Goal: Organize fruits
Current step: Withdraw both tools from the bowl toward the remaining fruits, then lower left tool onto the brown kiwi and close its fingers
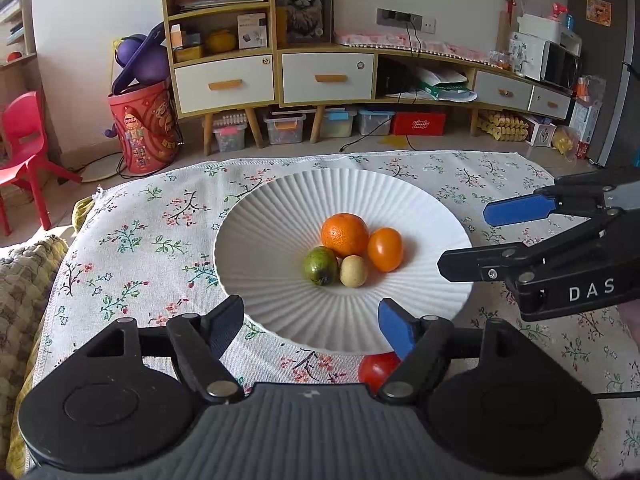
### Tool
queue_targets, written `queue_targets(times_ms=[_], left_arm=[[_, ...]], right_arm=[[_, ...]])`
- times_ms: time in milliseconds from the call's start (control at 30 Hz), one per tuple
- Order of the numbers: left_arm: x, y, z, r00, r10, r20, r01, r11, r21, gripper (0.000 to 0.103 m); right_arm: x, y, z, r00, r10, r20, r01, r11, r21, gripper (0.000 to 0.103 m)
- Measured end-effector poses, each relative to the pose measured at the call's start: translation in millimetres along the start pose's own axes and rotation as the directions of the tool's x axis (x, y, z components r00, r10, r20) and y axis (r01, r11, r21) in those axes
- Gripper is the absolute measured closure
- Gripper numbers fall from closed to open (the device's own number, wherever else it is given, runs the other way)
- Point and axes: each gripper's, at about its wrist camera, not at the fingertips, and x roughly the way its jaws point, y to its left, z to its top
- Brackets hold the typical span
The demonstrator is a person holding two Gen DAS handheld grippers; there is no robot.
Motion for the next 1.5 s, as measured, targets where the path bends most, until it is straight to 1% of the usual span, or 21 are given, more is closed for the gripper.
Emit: queue_targets(times_ms=[167,300,367,700,767,1000,1200,1367,1500], left_arm=[[-8.8,0.9,-3.9,1.0,-0.003,-0.001,0.003,1.0,-0.01,0.032],[-12.3,1.7,-7.3,1.0,-0.002,-0.01,0.002,1.0,-0.017,0.03],[-13.5,2.6,-9.1,1.0,0.003,-0.017,-0.003,1.0,-0.02,0.028],[-24.7,5.3,-22.8,0.999,0.027,-0.035,-0.029,0.999,-0.037,0.018],[-25.7,6.6,-25.8,0.999,0.031,-0.042,-0.033,0.998,-0.049,0.013],[-24.8,8.3,-38.8,0.996,0.033,-0.088,-0.04,0.996,-0.074,0.012],[-21.0,7.1,-51.5,0.989,0.042,-0.138,-0.054,0.995,-0.08,0.011],[-17.0,4.5,-59.2,0.984,0.035,-0.173,-0.05,0.995,-0.085,0.011],[-10.7,2.7,-62.4,0.98,0.009,-0.199,-0.032,0.993,-0.111,0.012]], right_arm=[[-6.7,5.3,-4.4,1.0,-0.002,-0.012,0.002,1.0,-0.02,0.028],[-11.6,8.6,-8.3,1.0,-0.003,-0.015,0.002,0.999,-0.034,0.024],[-13.8,9.4,-10.7,1.0,-0.006,-0.018,0.005,0.999,-0.036,0.023],[-20.2,5.8,-21.8,0.999,-0.043,-0.032,0.043,0.999,-0.001,0.016],[-20.6,5.1,-24.0,0.998,-0.05,-0.039,0.05,0.999,0.011,0.014],[-19.3,4.1,-33.4,0.995,-0.077,-0.069,0.08,0.996,0.038,0.007],[-15.0,1.0,-40.8,0.99,-0.083,-0.114,0.091,0.994,0.066,0.006],[-10.0,3.0,-46.3,0.981,-0.113,-0.161,0.121,0.992,0.043,0.006],[-7.4,4.2,-49.9,0.975,-0.129,-0.182,0.137,0.99,0.031,0.006]])
